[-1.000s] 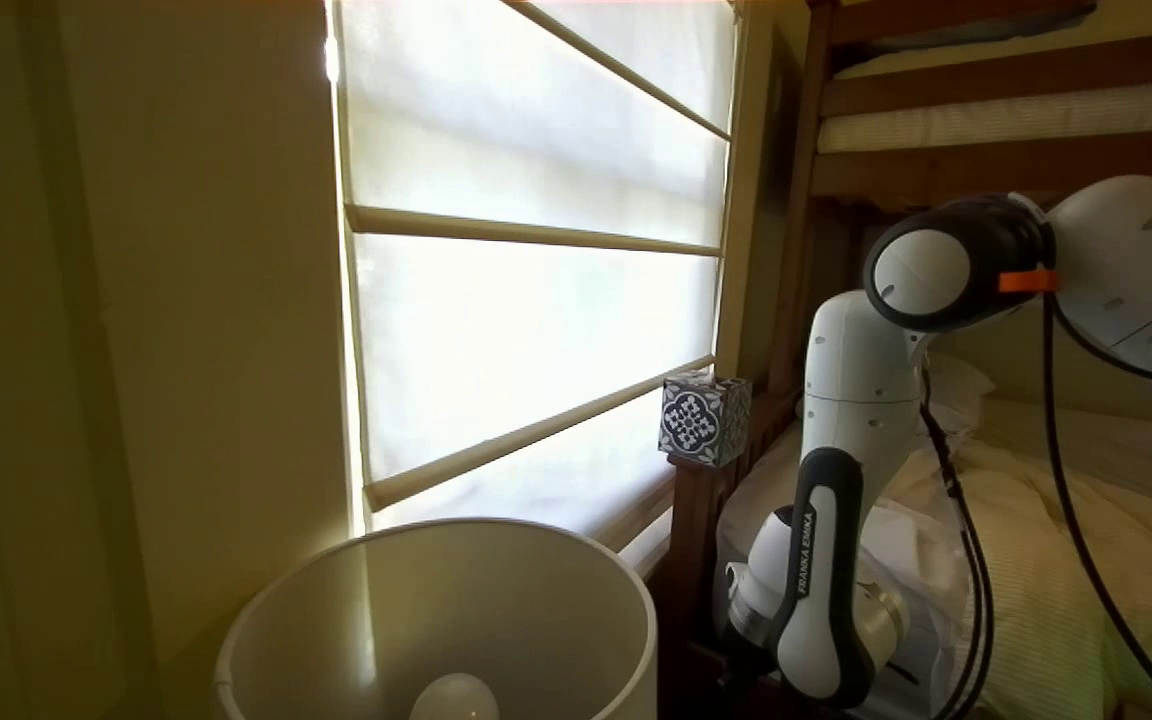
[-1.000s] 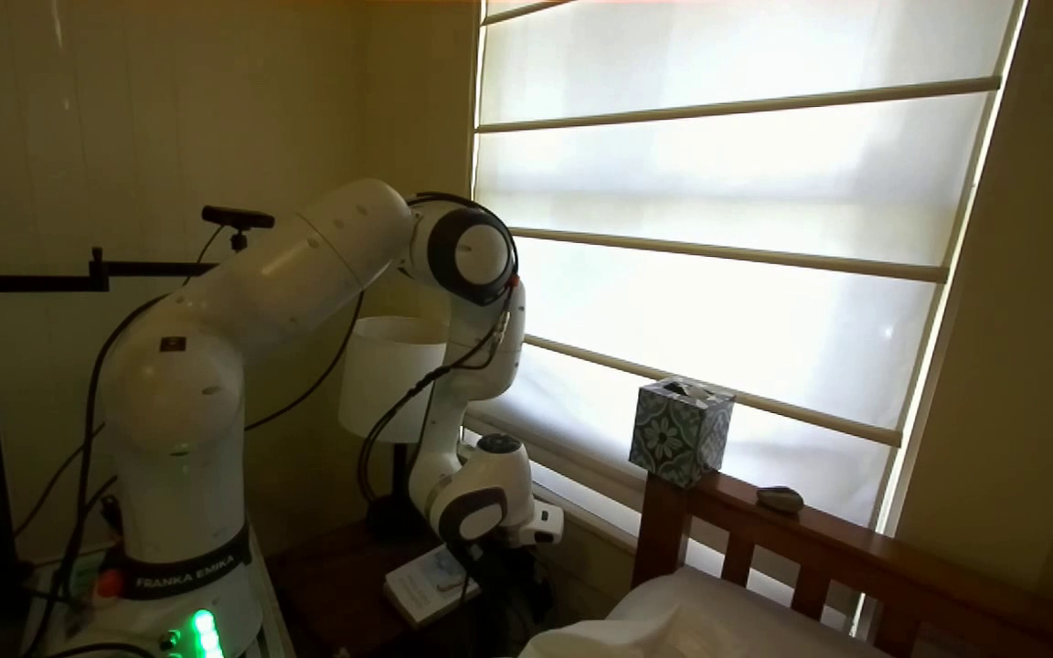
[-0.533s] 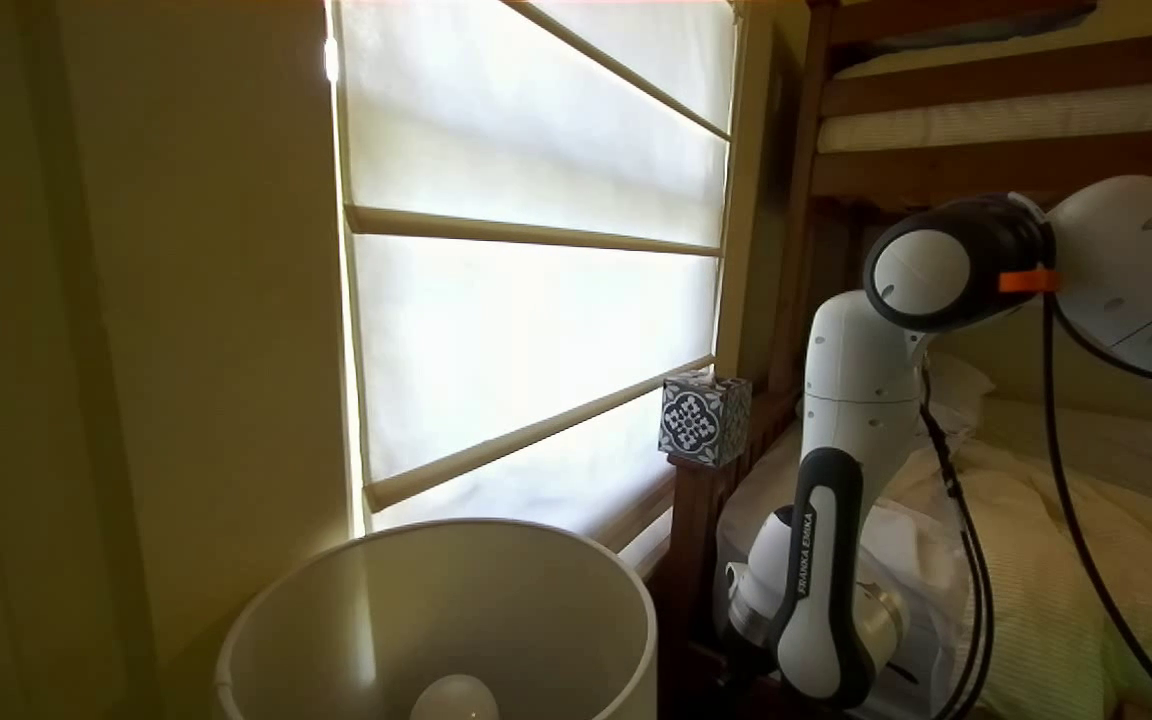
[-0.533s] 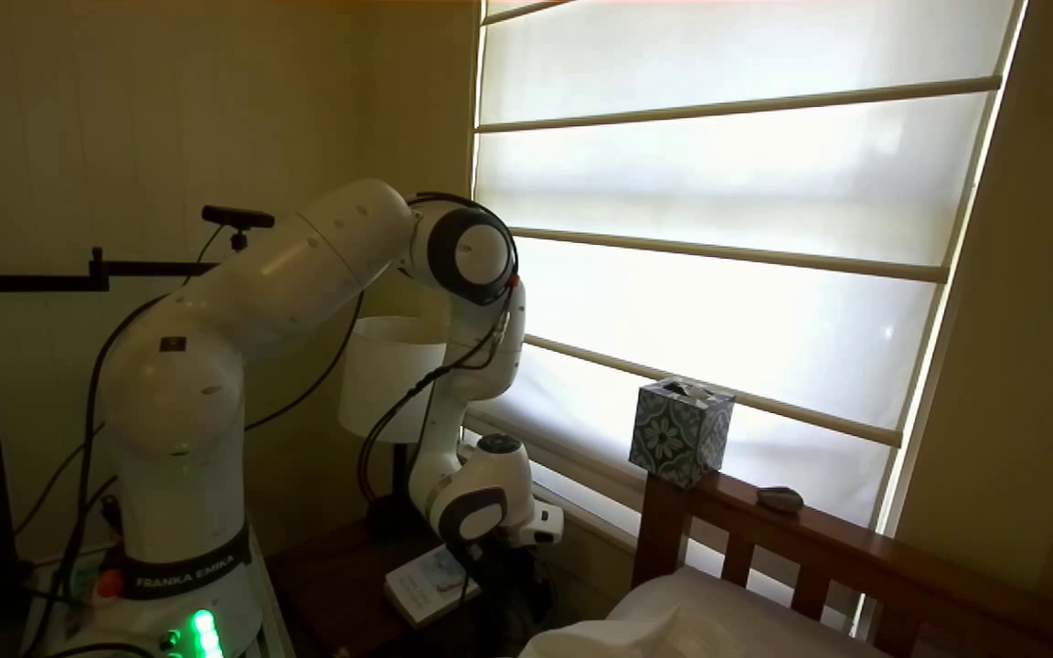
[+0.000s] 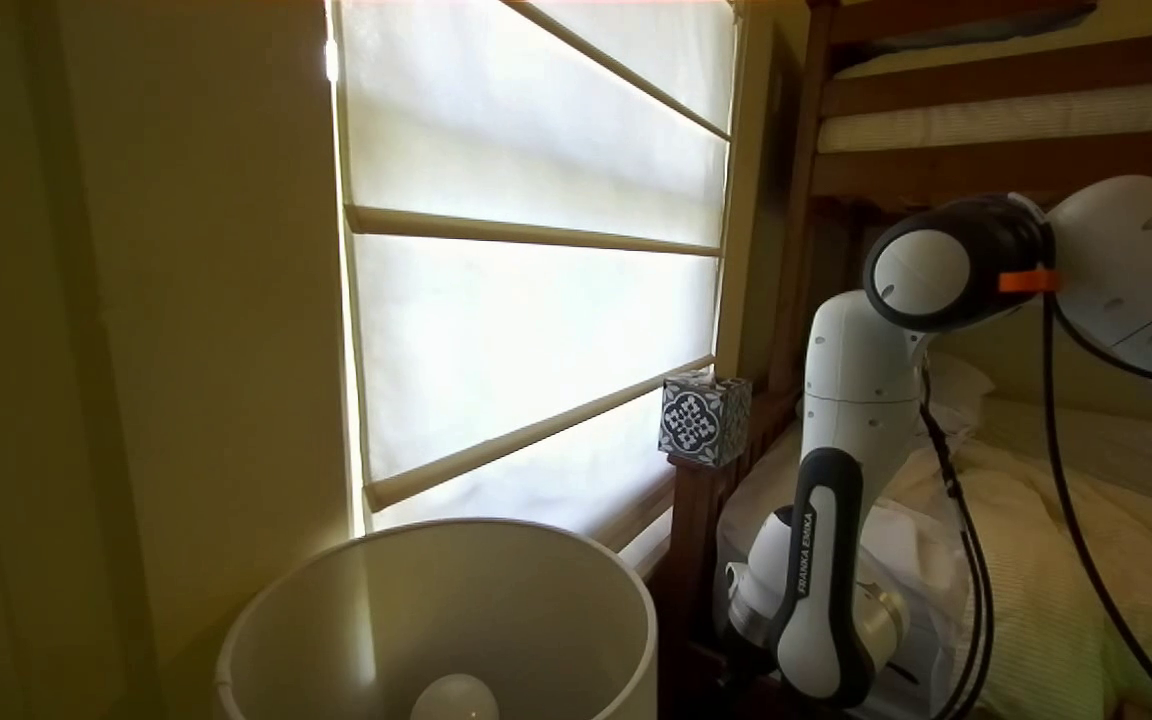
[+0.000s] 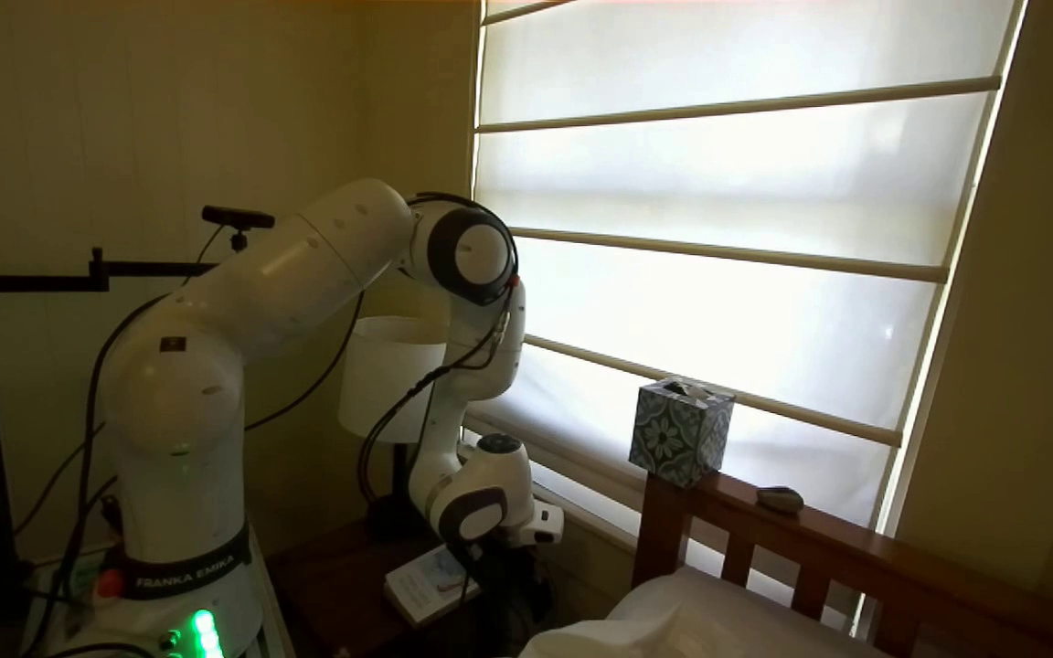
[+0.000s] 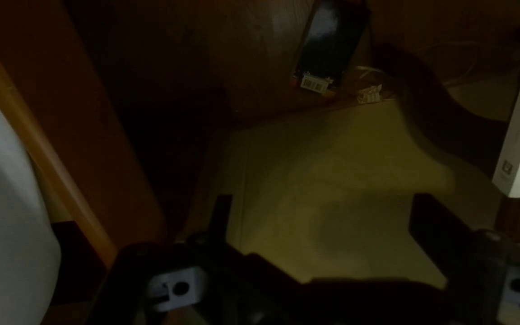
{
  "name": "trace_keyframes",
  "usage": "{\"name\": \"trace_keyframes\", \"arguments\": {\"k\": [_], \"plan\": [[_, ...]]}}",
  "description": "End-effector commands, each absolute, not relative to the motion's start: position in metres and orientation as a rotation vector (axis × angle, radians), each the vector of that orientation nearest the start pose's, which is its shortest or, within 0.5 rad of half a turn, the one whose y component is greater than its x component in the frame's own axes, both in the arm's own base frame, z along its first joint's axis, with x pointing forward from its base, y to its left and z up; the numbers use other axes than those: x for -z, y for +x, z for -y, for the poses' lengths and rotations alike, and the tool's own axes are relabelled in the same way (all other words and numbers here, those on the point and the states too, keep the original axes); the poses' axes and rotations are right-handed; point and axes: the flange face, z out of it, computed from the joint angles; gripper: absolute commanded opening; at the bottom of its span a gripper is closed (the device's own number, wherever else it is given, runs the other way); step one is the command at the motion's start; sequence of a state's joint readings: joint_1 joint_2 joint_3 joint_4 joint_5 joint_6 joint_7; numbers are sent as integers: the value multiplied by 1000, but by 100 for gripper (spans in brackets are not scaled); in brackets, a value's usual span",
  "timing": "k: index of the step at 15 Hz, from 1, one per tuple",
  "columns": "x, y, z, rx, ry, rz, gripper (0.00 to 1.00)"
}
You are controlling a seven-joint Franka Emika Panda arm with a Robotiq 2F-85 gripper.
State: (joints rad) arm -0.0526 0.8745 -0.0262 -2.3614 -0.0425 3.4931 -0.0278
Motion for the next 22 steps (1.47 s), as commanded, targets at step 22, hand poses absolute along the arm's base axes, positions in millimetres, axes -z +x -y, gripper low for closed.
{"name": "trace_keyframes", "arguments": {"k": [22], "plan": [[12,490,78,-10,-2857,156,100]]}}
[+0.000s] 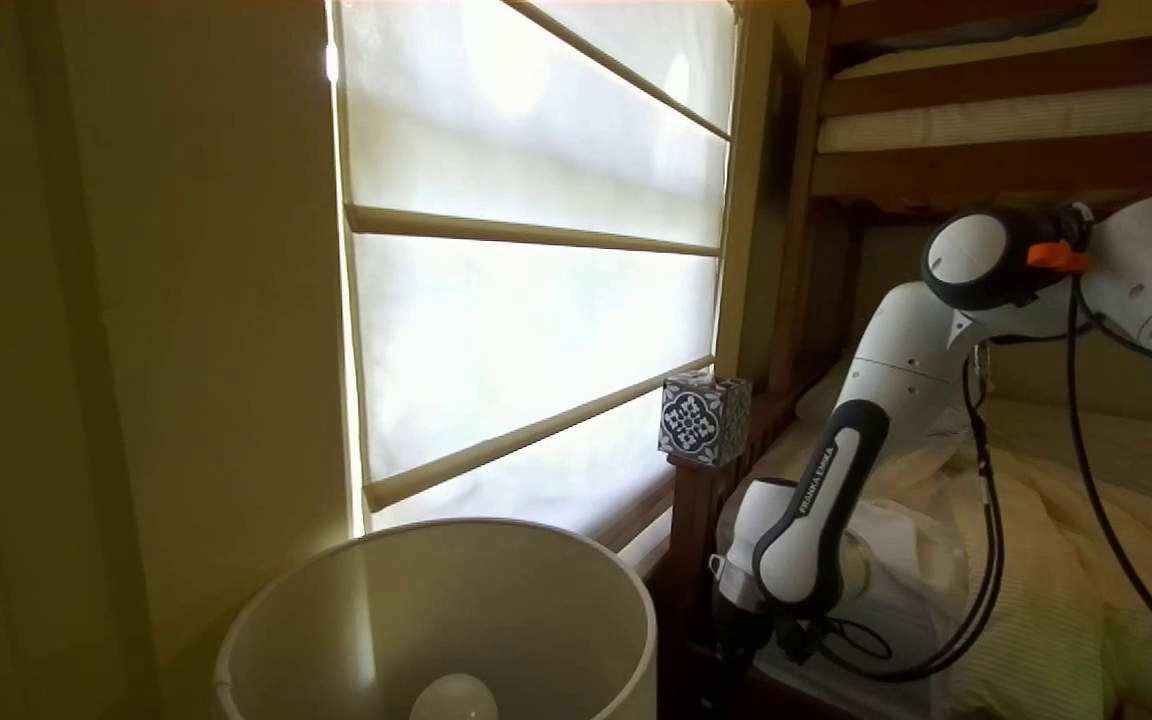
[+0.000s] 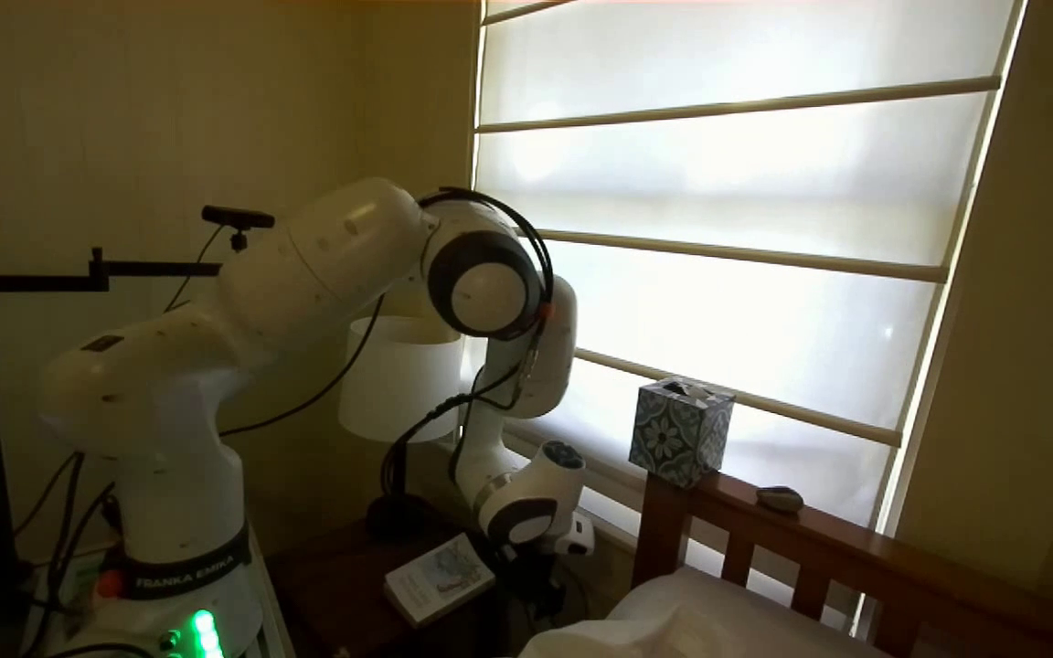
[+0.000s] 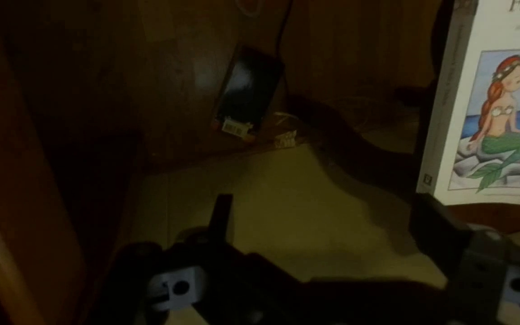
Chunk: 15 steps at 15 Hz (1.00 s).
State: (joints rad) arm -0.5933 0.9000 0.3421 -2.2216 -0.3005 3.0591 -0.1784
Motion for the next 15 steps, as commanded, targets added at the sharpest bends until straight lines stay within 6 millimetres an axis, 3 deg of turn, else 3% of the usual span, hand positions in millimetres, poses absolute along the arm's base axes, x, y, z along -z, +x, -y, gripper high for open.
{"name": "trace_keyframes", "arguments": {"k": [1,4,7,9,11,12,15], "plan": [[18,487,83,-50,-2866,151,100],[40,472,85,-128,-2901,137,100],[73,447,63,-242,-2857,243,100],[84,440,52,-258,-2800,286,100],[79,438,63,-245,-2835,285,100],[82,435,52,-256,-2829,275,100],[83,438,61,-237,-2800,269,100]]}}
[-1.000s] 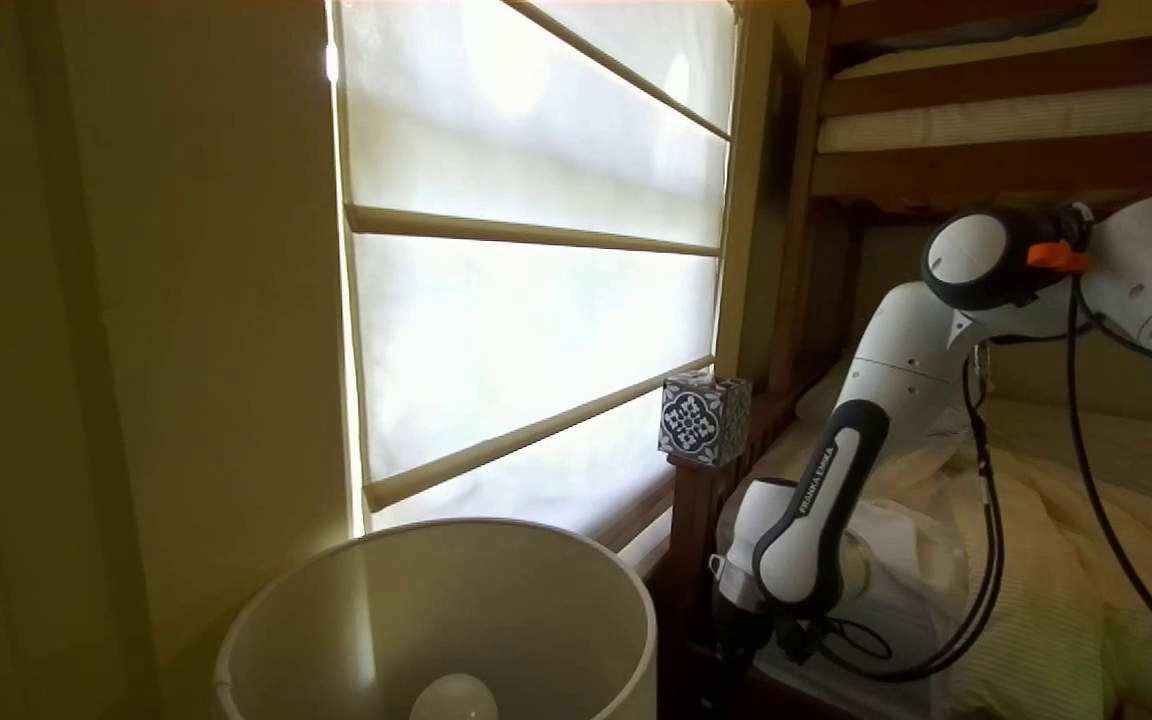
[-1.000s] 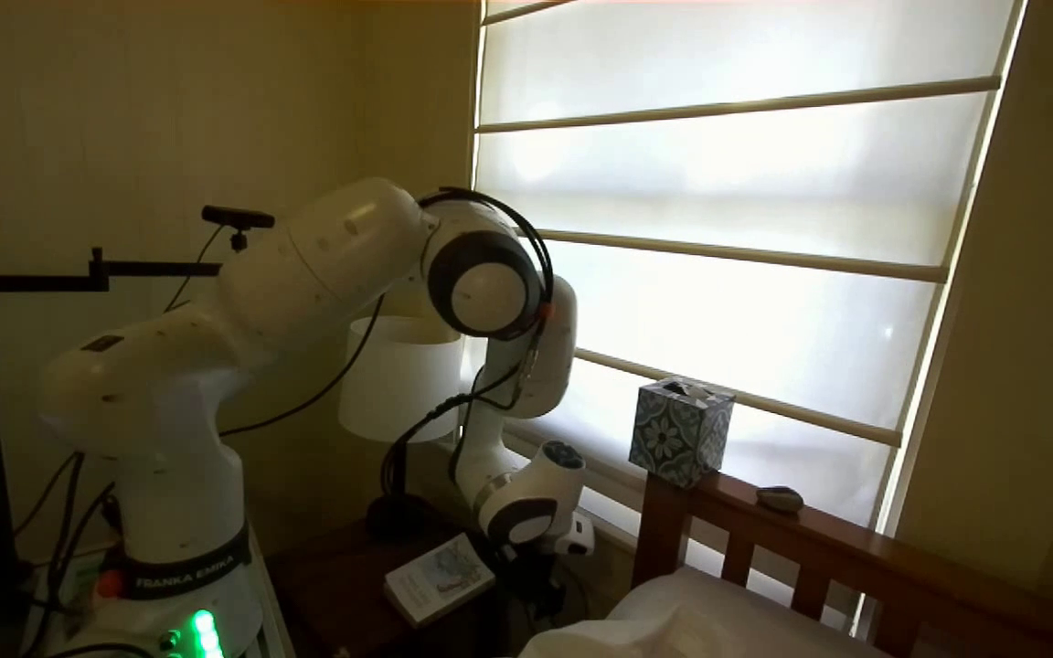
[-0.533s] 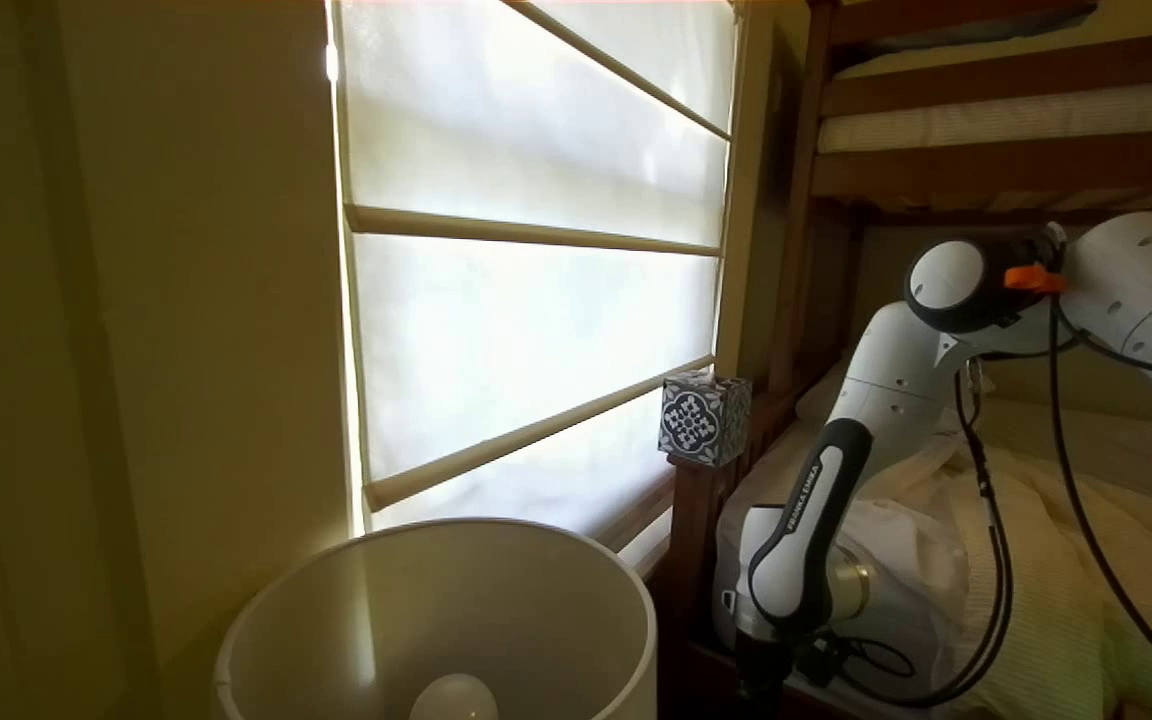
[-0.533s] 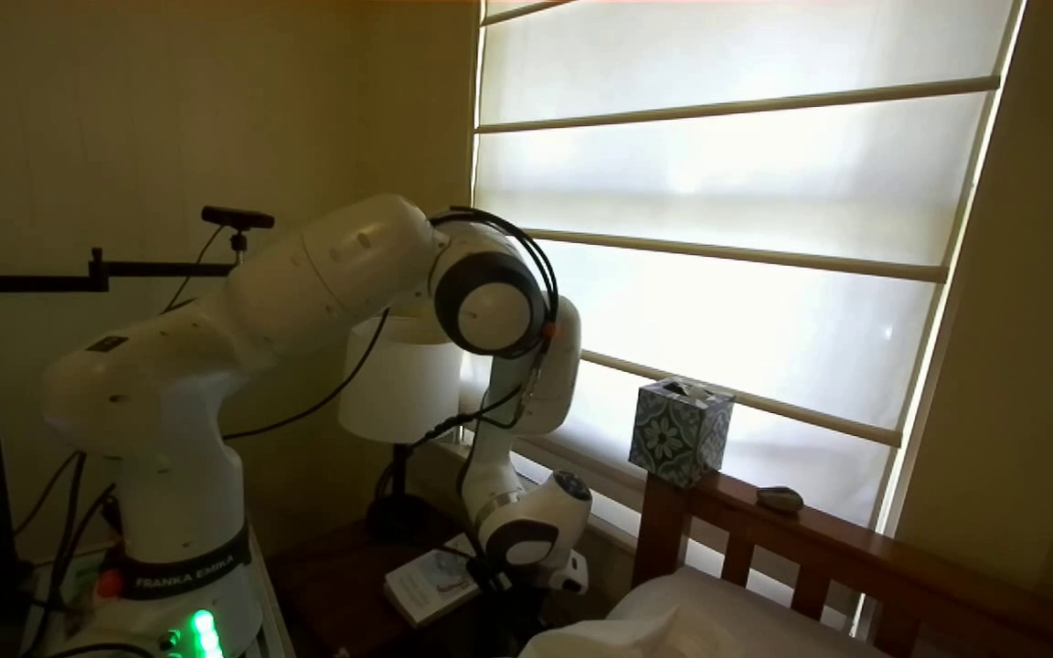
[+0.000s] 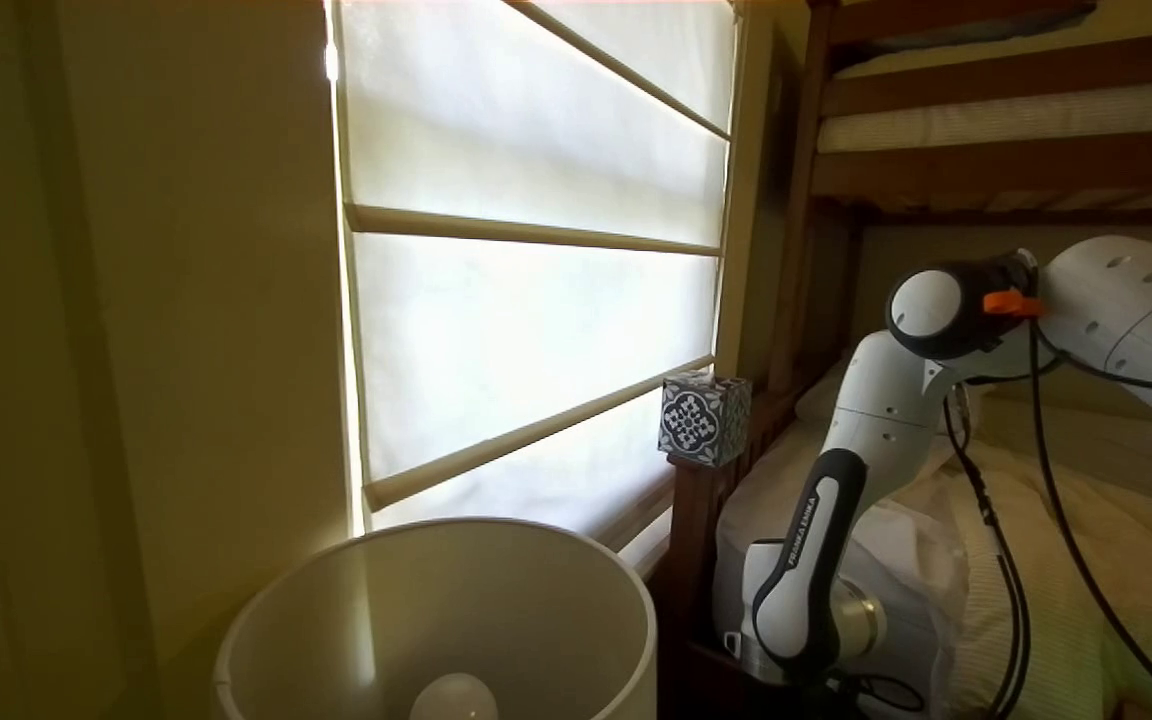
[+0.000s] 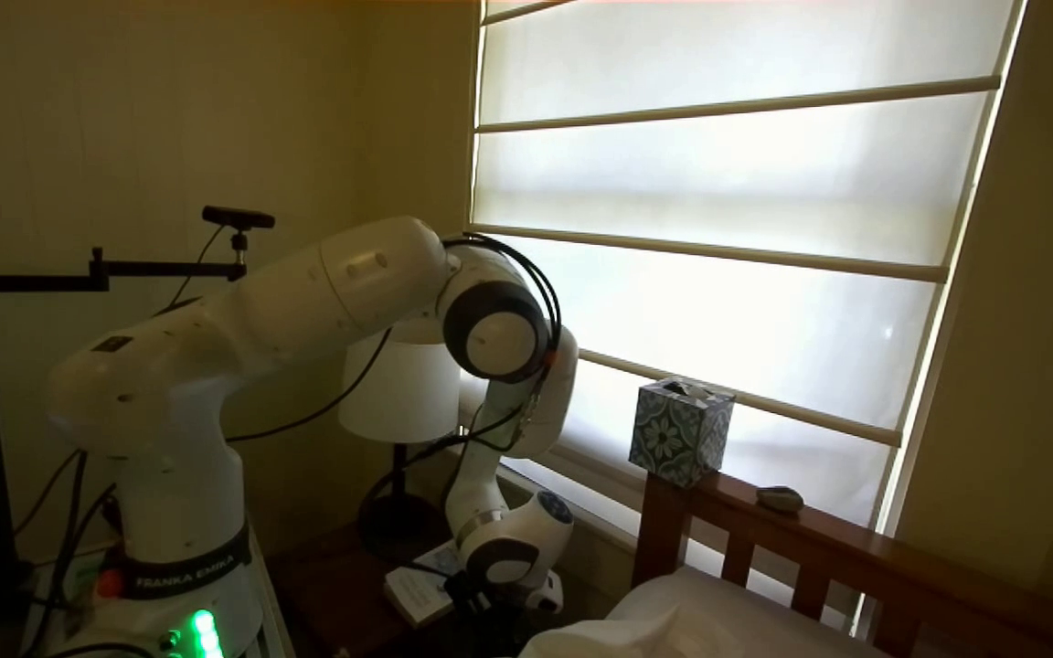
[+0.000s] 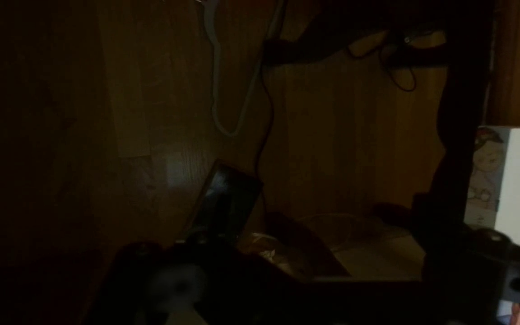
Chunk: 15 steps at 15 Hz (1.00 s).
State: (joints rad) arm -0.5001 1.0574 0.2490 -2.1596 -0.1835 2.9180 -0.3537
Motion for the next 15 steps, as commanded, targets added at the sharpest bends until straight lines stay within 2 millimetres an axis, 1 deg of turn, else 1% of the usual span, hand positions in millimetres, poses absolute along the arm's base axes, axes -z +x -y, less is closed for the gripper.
{"name": "trace_keyframes", "arguments": {"k": [1,4,7,9,11,15], "plan": [[85,442,59,-236,-2772,268,100],[88,450,49,-225,-2692,298,100],[88,455,52,-258,-2620,280,100],[95,457,52,-276,-2575,285,100],[107,459,50,-275,-2532,321,100],[130,456,35,-264,-2493,367,100]]}}
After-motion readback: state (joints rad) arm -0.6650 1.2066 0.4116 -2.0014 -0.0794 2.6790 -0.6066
